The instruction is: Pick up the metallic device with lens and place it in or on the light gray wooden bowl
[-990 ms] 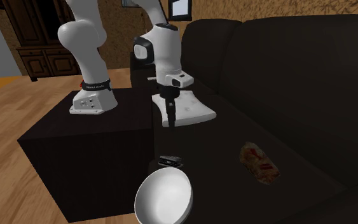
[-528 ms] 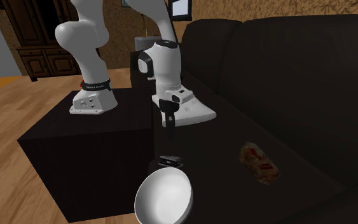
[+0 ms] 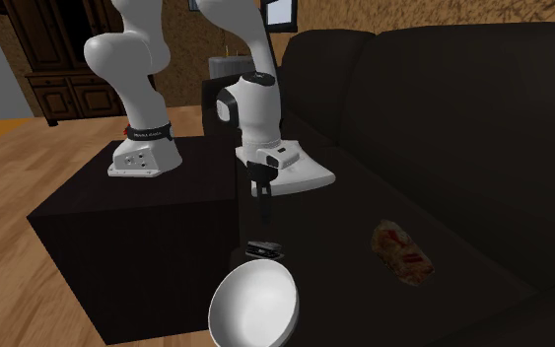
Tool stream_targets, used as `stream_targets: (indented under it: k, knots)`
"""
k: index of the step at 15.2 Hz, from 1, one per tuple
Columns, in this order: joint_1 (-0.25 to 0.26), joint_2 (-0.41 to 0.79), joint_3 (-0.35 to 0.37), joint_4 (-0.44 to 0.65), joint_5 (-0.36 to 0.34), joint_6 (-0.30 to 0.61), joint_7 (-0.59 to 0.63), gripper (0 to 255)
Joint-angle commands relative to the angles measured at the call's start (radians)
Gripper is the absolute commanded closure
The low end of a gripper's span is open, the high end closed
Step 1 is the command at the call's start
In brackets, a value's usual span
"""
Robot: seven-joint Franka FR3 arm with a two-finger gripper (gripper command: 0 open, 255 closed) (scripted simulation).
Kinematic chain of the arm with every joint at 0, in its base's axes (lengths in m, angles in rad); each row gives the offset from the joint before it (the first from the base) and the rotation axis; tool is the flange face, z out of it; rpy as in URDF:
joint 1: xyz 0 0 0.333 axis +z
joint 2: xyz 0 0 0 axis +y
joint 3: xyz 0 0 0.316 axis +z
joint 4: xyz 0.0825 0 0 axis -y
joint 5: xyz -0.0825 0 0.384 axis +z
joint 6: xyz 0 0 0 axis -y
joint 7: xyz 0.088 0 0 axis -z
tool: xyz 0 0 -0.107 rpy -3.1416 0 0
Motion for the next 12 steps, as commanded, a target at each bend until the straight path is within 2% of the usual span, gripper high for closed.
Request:
stream_targets:
  k: [1, 2, 3, 12]
  knots:
    - [0.000, 0.000, 0.000, 0.000, 0.000, 0.000, 0.000, 0]
    - [0.000, 0.000, 0.000, 0.000, 0.000, 0.000, 0.000, 0]
    - [0.000, 0.000, 0.000, 0.000, 0.000, 0.000, 0.000, 255]
    - [0.000, 0.000, 0.000, 0.000, 0.000, 0.000, 0.000, 255]
